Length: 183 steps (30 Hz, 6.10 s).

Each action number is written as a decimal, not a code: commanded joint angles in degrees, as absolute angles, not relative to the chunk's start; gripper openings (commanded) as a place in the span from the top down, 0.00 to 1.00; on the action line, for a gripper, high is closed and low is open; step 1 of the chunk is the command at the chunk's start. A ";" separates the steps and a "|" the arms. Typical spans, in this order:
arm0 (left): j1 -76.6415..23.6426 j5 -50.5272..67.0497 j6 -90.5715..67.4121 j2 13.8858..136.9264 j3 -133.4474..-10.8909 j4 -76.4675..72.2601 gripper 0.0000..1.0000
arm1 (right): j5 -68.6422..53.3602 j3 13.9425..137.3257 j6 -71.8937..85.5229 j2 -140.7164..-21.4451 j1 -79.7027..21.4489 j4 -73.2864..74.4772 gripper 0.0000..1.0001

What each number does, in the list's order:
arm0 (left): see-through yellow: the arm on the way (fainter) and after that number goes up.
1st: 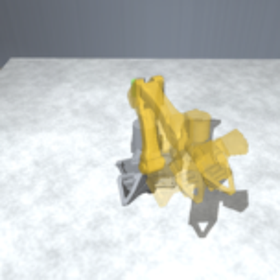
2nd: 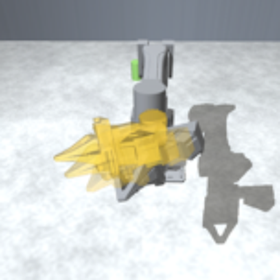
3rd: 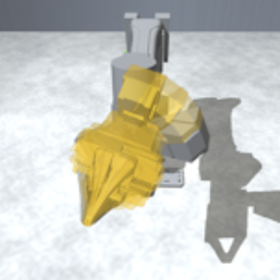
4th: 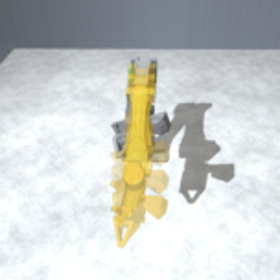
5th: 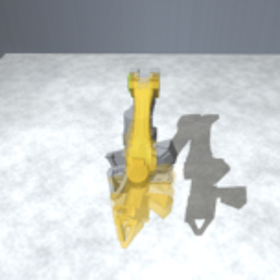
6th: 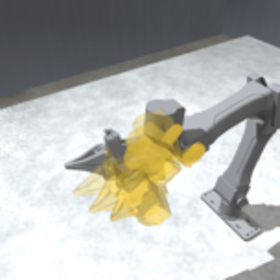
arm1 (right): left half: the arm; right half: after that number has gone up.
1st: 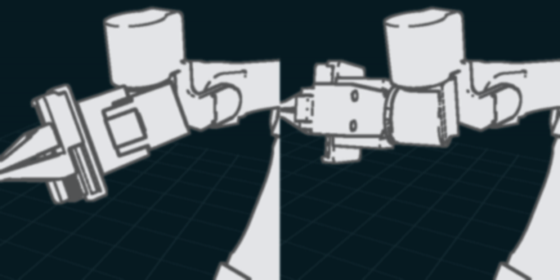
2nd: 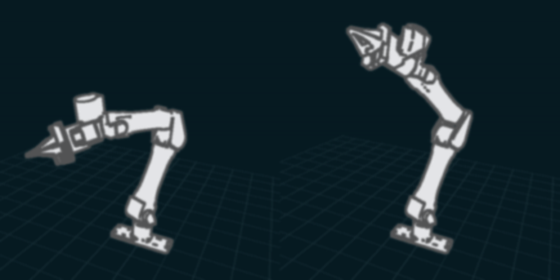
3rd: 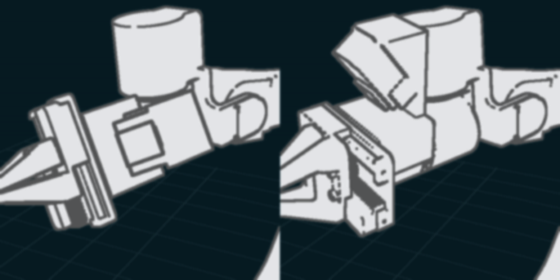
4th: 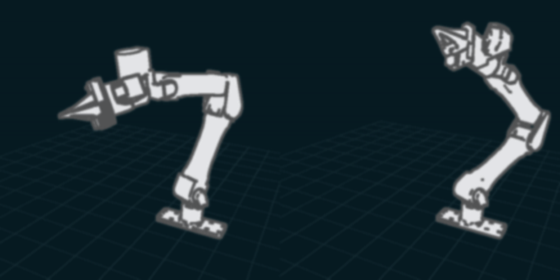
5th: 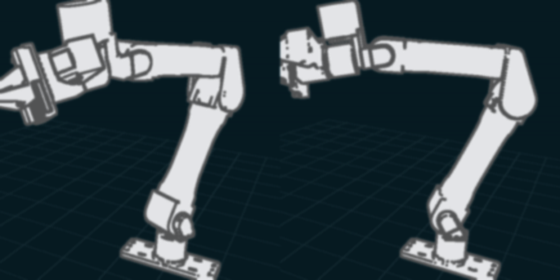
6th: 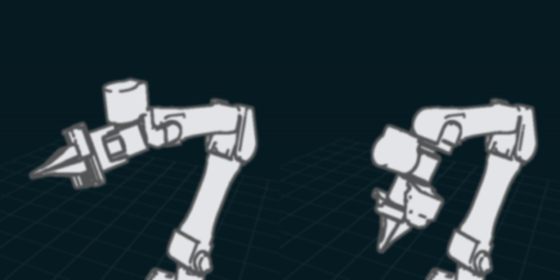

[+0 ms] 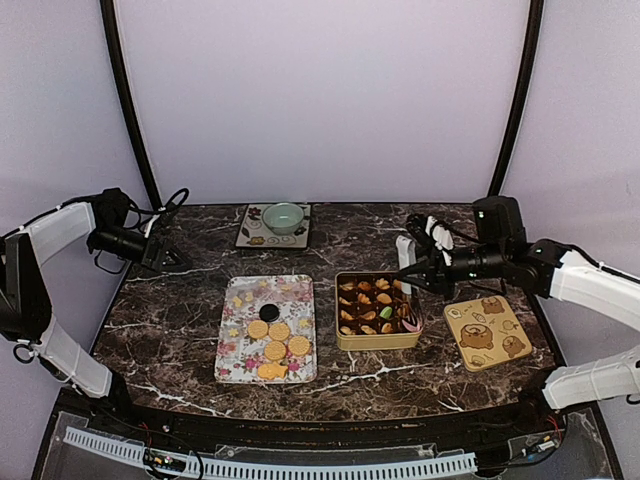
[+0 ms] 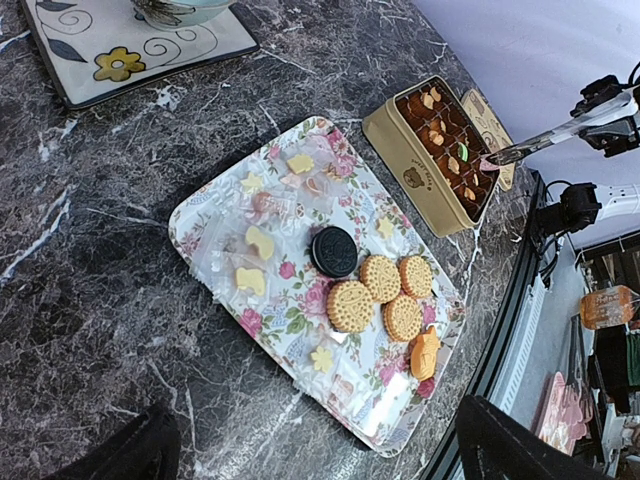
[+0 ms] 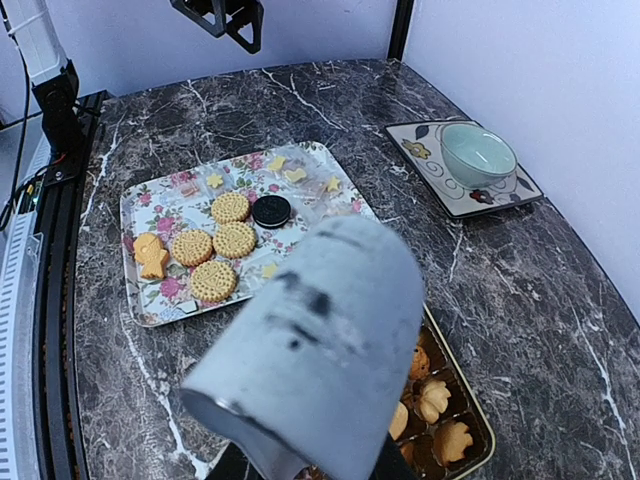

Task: Pack the cookies
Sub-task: Place the packing box in the empty pocket of the box, then place the clamp on the plate, then move the box lid to the corner of the board, then move the packing box to the center of the board.

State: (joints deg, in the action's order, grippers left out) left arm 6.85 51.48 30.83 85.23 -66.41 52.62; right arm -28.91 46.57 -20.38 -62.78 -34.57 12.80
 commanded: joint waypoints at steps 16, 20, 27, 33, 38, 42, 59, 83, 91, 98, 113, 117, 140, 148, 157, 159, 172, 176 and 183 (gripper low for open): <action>7.09 52.67 31.64 84.46 -67.05 54.40 0.01 | -27.23 48.34 -17.44 -59.61 -35.16 6.23 0.63; 7.08 52.68 31.32 84.59 -67.37 54.32 0.01 | -28.11 50.17 -12.33 -59.40 -35.75 1.52 0.63; 7.12 51.30 29.97 84.60 -67.76 53.45 0.01 | -24.26 56.99 9.60 -70.10 -43.25 -8.75 0.72; 7.10 46.81 28.83 84.85 -67.88 53.46 0.01 | -19.98 70.07 24.88 -87.71 -49.20 -5.51 0.81; 7.16 46.50 28.12 84.47 -67.54 52.90 0.01 | -16.90 89.13 30.82 -106.47 -51.53 9.83 0.83; 7.21 46.37 27.95 84.00 -66.95 52.31 0.01 | -15.14 101.57 33.81 -118.22 -52.65 18.07 0.83; 7.15 46.40 28.65 82.00 -63.99 50.10 0.01 | -9.65 119.52 42.38 -137.09 -53.27 27.52 0.56; 6.59 51.21 29.42 82.27 -63.86 49.67 0.01 | 1.13 94.35 37.78 -107.18 -44.81 28.26 0.00; -8.34 49.56 27.60 88.29 -73.46 48.54 0.01 | 9.40 65.94 35.75 -80.17 -26.41 39.27 0.00; -24.74 48.25 26.67 105.98 -94.86 52.31 0.01 | 11.48 50.47 35.01 -65.79 -10.33 40.36 0.00; -53.13 35.79 36.70 129.92 -124.74 58.43 0.01 | 5.27 46.99 27.91 -76.43 6.09 35.86 0.09; -57.39 31.91 36.60 135.40 -129.17 54.25 0.01 | 3.08 45.68 27.86 -80.76 6.64 33.20 0.10; -60.83 -3.38 43.25 130.46 -110.26 27.86 0.01 | -5.06 39.94 32.07 -80.25 -7.44 30.64 0.20; -60.73 -1.95 43.30 127.09 -108.25 27.92 0.01 | -6.12 40.76 35.25 -79.56 -13.78 30.18 0.21; -61.15 -0.38 48.92 118.18 -96.48 25.86 0.01 | -0.08 48.16 30.71 -80.03 -14.17 36.25 0.21; -61.40 0.45 50.36 116.42 -94.35 25.89 0.01 | 0.74 51.29 29.66 -80.36 -13.11 36.68 0.20; -63.54 -5.58 65.94 115.46 -79.86 3.99 0.01 | 4.83 71.81 25.97 -105.43 -18.21 33.69 0.24; -63.25 -8.52 68.50 116.64 -79.70 -1.88 0.01 | 6.13 71.11 25.73 -106.60 -22.52 33.73 0.26; -62.48 -10.30 68.59 119.07 -82.58 -5.27 0.01 | 3.64 56.31 30.83 -97.25 -26.12 29.00 0.28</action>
State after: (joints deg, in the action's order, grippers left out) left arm -63.09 -7.84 67.00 117.80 -80.64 -0.03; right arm 4.25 63.18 27.53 -103.13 -25.15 30.68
